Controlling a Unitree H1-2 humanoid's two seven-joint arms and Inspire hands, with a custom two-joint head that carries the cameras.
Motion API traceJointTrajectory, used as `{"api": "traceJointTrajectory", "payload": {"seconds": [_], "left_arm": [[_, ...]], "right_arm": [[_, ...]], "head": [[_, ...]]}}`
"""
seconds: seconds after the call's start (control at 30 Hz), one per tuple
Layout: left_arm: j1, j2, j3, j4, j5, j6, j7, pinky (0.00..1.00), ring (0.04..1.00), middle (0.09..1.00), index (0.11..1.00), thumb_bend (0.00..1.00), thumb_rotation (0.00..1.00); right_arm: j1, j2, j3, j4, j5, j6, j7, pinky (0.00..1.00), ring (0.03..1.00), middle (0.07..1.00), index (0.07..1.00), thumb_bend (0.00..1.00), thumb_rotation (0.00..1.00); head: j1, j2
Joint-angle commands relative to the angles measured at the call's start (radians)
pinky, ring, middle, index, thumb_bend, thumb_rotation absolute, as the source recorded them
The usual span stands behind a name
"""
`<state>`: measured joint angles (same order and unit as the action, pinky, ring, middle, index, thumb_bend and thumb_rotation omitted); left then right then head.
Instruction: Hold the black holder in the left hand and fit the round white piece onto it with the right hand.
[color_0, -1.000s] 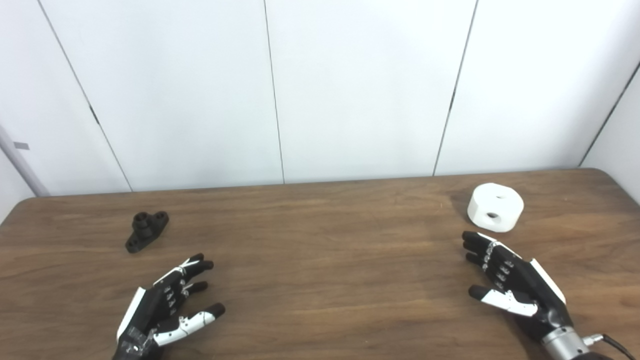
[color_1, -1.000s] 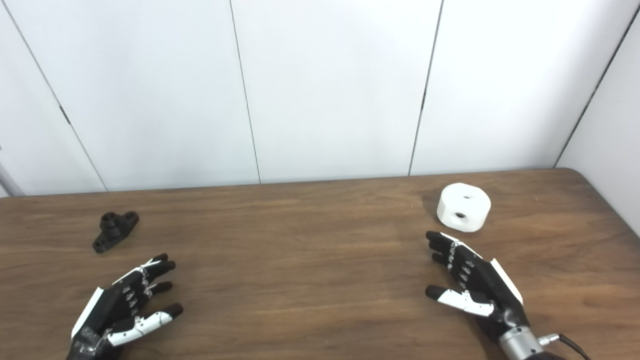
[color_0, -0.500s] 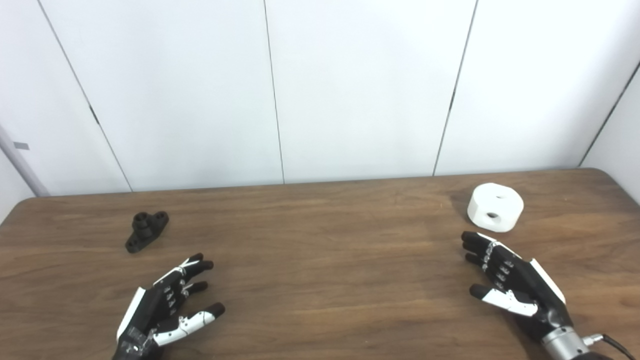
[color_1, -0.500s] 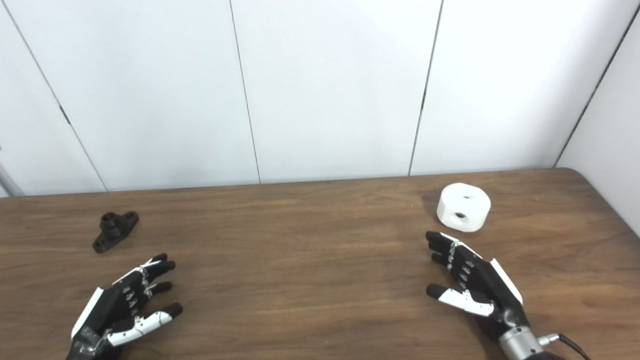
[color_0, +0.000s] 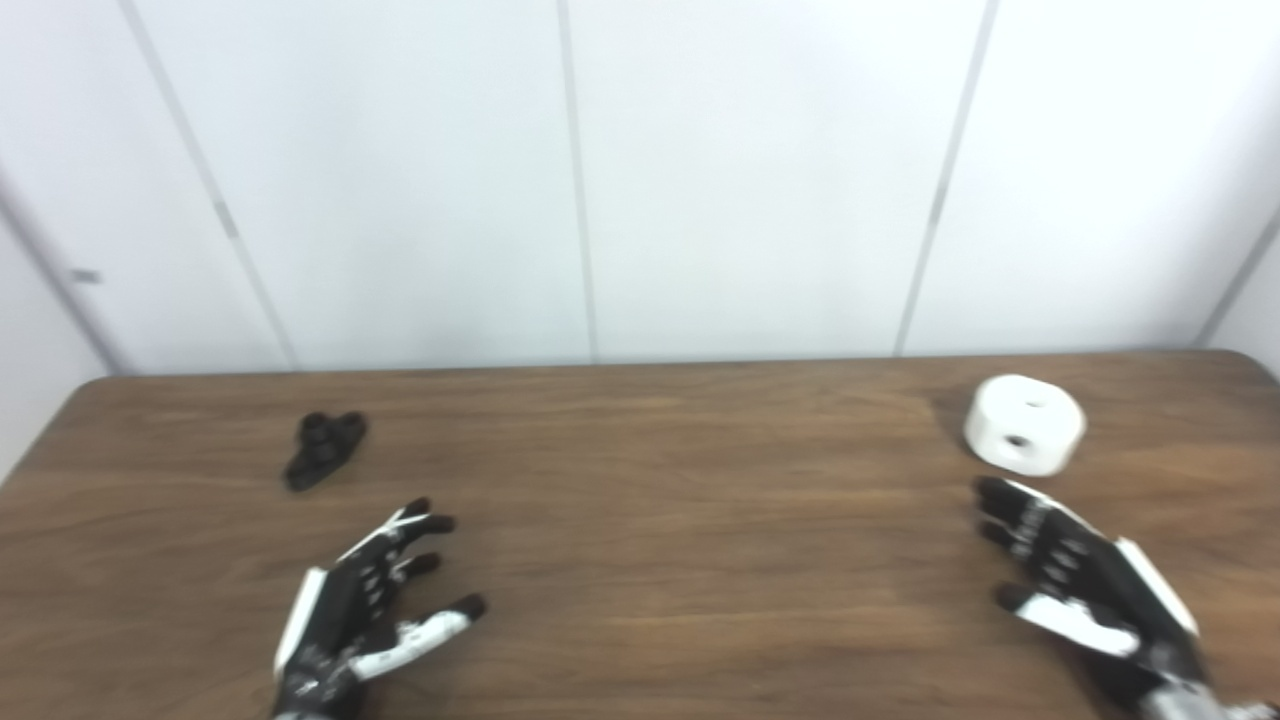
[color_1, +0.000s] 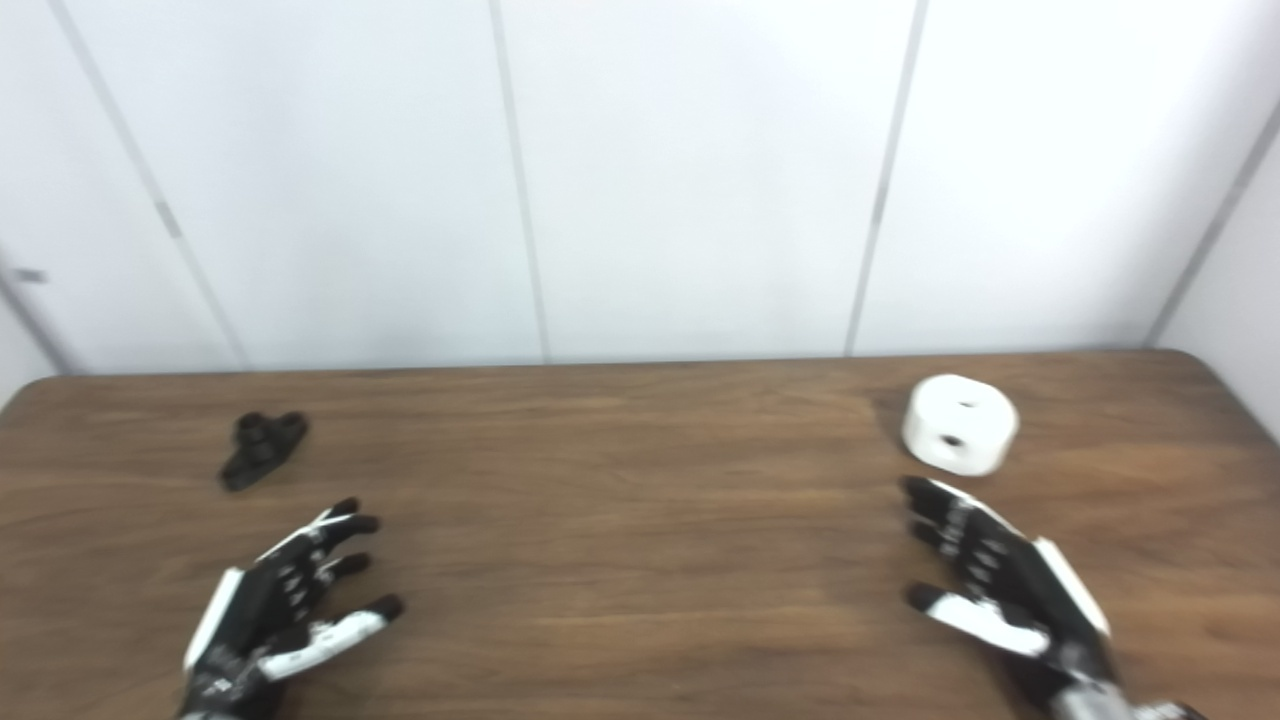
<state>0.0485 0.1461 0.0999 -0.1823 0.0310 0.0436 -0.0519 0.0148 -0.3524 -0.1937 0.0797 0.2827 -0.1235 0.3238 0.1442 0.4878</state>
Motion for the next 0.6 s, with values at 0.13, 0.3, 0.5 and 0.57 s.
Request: {"api": "traceJointTrajectory", "payload": {"seconds": [0.13, 0.3, 0.5, 0.57], "left_arm": [[-0.018, -0.006, 0.045, -0.143, 0.131, 0.019, 0.104, 0.99, 0.975, 0.937, 0.674, 0.80, 0.03], [-0.044, -0.017, 0.086, -0.187, 0.221, 0.024, 0.183, 0.94, 0.952, 0.920, 0.659, 0.81, 0.06], [-0.084, -0.034, 0.121, -0.179, 0.315, 0.049, 0.261, 1.00, 0.994, 0.965, 0.678, 0.81, 0.12], [-0.098, -0.036, 0.124, -0.174, 0.348, 0.066, 0.281, 1.00, 0.999, 0.990, 0.702, 0.82, 0.14]], "right_arm": [[0.027, -0.024, -0.015, 0.025, 0.051, 0.010, 0.026, 0.91, 0.913, 0.878, 0.795, 0.95, 0.37], [0.025, -0.031, -0.020, 0.035, 0.075, 0.008, 0.043, 0.93, 0.919, 0.889, 0.807, 0.92, 0.37], [0.015, -0.036, -0.021, 0.068, 0.066, -0.030, 0.059, 0.95, 0.930, 0.900, 0.816, 0.88, 0.37], [0.014, -0.036, -0.022, 0.076, 0.066, -0.039, 0.063, 0.95, 0.934, 0.907, 0.820, 0.85, 0.37]], "head": [[0.076, -0.005], [0.117, -0.017], [0.160, -0.028], [0.169, -0.030]]}}
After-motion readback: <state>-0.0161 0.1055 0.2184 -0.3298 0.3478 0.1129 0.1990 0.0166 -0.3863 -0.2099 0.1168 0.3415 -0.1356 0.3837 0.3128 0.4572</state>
